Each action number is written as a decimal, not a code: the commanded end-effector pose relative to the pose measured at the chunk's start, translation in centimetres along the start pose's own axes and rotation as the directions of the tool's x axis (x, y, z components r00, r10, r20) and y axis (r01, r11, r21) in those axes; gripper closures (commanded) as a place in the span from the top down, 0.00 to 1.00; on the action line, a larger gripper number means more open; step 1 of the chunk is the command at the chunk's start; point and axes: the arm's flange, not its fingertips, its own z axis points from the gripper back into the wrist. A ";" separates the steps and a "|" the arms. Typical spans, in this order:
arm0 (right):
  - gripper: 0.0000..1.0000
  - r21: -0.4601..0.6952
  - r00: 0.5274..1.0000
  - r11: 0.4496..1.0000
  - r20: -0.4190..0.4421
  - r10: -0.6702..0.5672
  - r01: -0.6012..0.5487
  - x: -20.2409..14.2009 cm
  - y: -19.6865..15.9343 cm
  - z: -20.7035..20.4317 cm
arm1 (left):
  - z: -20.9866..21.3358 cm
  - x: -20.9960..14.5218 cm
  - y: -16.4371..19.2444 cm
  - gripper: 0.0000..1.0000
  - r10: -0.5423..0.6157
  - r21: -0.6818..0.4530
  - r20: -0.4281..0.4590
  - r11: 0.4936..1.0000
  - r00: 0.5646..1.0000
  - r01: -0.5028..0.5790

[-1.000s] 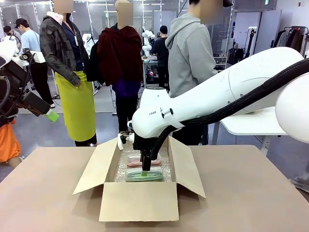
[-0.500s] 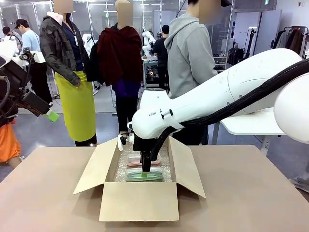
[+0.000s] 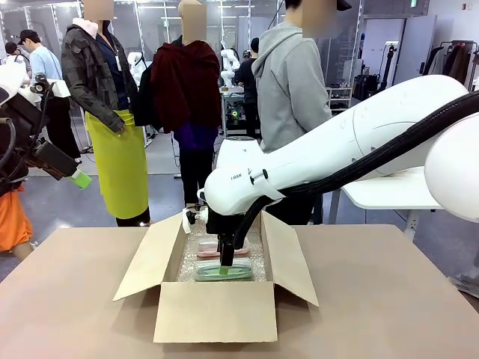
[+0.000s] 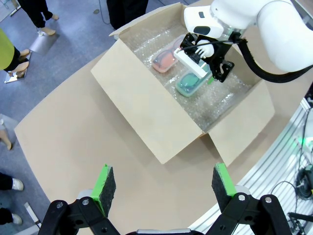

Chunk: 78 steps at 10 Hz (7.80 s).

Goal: Pack the glasses set securely to prepare it for shipping.
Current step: Position the Package Box on the left side of the table.

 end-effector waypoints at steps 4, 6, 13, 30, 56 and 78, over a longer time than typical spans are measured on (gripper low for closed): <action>1.00 0.028 0.998 0.998 0.023 -0.061 0.060 -0.9 1.2 4.7 | 0.2 0.0 0.0 1.00 -0.003 -0.012 0.009 1.000 1.000 0.003; 1.00 0.030 0.991 0.991 0.039 -0.130 0.129 -2.9 2.7 10.4 | 0.2 0.0 0.0 1.00 -0.003 -0.012 0.009 1.000 1.000 0.003; 1.00 -0.063 0.745 0.774 0.329 -0.580 0.630 -18.8 12.7 19.0 | 0.2 0.0 0.0 1.00 -0.003 -0.012 0.009 1.000 1.000 0.003; 1.00 -0.048 0.322 0.337 0.446 -0.835 0.940 -36.6 25.4 27.4 | 0.2 0.0 0.0 1.00 -0.003 -0.012 0.009 1.000 1.000 0.003; 1.00 -0.048 0.322 0.337 0.446 -0.835 0.940 -36.6 25.4 27.4 | -14.7 -6.4 14.7 1.00 0.533 -0.349 -0.020 0.789 0.846 -0.505; 1.00 -0.048 0.322 0.337 0.446 -0.835 0.940 -36.6 25.4 27.4 | -33.6 -13.8 17.6 1.00 0.805 -0.702 -0.221 0.262 0.551 -0.663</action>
